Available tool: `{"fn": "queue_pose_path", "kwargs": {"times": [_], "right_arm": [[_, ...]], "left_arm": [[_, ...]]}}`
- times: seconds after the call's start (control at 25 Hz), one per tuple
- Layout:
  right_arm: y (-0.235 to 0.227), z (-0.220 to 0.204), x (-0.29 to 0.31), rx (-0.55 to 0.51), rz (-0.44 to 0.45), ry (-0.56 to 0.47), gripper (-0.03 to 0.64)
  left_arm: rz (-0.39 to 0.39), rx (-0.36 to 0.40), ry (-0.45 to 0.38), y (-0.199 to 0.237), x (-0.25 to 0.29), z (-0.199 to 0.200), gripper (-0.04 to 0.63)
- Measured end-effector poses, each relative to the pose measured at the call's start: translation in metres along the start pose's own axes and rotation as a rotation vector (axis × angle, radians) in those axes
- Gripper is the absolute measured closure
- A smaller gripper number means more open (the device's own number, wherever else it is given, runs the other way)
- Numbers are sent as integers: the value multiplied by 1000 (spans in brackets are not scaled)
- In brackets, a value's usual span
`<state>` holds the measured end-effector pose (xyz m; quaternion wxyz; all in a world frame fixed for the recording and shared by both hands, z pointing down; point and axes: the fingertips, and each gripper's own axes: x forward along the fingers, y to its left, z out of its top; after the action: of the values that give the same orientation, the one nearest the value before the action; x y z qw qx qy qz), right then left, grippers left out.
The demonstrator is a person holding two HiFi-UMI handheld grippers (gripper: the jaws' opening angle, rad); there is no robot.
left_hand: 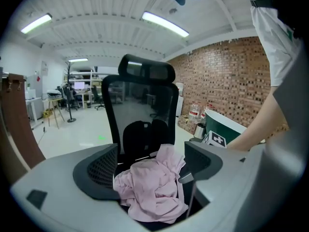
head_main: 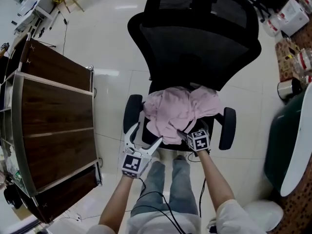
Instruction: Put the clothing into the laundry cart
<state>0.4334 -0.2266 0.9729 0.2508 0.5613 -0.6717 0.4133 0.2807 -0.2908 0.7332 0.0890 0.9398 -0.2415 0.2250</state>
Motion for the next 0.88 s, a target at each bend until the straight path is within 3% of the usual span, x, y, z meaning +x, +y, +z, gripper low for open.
{"fn": "queue_pose_path", "kwargs": {"times": [0.24,0.48,0.6,0.76,0.84,0.88], "right_arm": [[-17,-27,98,-8,-31,117,-23],[-34,-33,173,21,-60,167,-23],[-33,-49,196,-56,-73,212,-20],[-40,-56,213,-117,-135,168,-14],[-43,-49,211,-125,-144,129,17],[-45,-44,207,-126,-145,118,62]], "left_arm": [[60,-95,58,11,10,-46,186],[87,-120,74,30,28,-70,186],[93,-112,72,37,32,-75,186],[128,-153,63,49,32,-73,186],[125,-142,67,51,30,-79,186],[114,-123,73,51,29,-83,186]]}}
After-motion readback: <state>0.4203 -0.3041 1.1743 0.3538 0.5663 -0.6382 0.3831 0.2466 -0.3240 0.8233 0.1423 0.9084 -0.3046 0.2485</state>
